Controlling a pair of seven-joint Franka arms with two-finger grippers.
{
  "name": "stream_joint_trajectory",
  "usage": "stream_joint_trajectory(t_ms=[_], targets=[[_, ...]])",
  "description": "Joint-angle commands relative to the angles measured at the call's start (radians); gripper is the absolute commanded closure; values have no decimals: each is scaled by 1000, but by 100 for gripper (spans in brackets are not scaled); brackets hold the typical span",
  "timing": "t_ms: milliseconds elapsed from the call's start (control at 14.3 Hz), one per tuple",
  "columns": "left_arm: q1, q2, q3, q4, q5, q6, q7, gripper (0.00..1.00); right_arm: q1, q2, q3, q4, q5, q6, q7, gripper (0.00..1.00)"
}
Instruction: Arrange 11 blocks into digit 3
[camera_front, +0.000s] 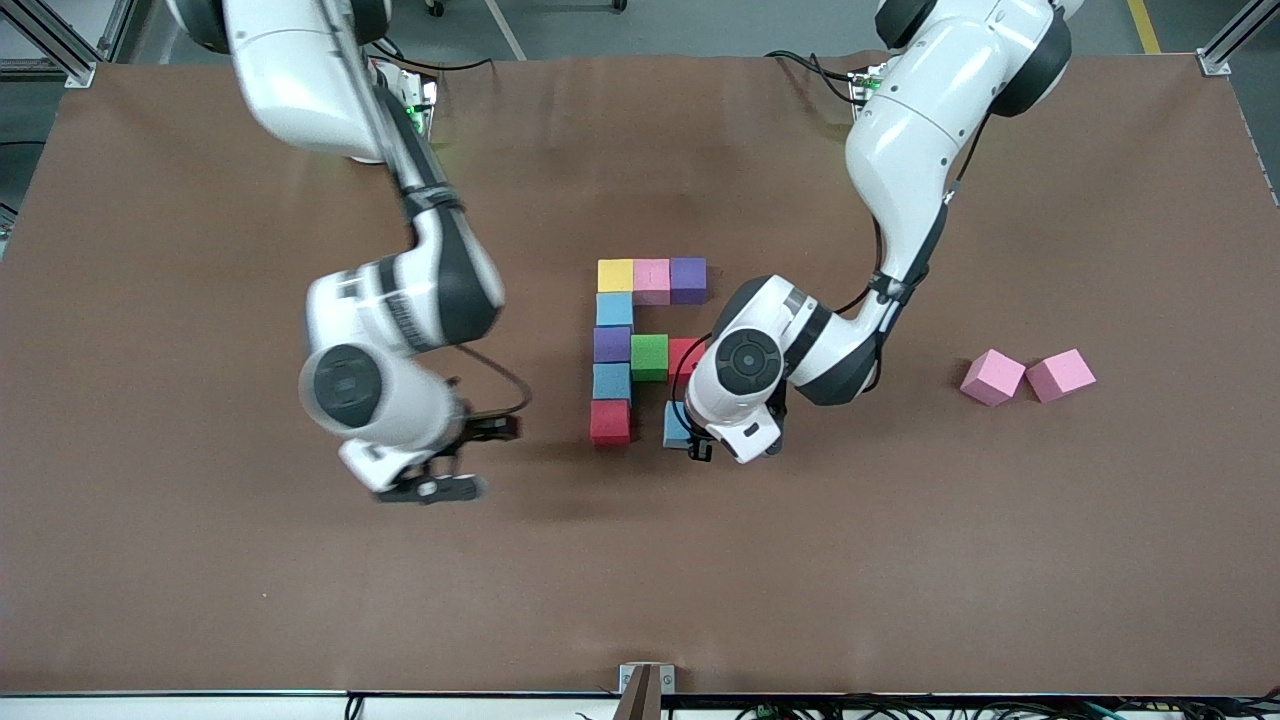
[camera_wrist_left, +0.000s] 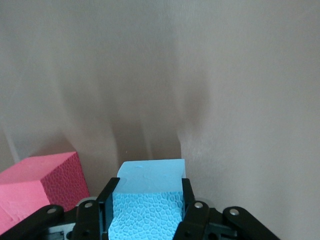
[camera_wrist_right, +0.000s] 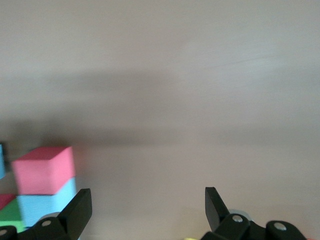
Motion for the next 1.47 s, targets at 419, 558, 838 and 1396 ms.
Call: stream_joint_trajectory(t_ms=[419,558,838,1396], targets=[[-65,79,37,122,-22,-33,-7,80,-107,-108,-138,-45,-45,-177,-107,0],[-66,79,35,125,-22,-33,-11,80,-106,-137,-160,-46,-56,-194,-108,0],[-76,80,35,132,-26,-32,-13,80,-101,-195,-163,-57,-103,-230,-105,0],[-91,102,47,154,-38,-29,-53,80,-416,-439,236,-245,-309,-225,-90,0]])
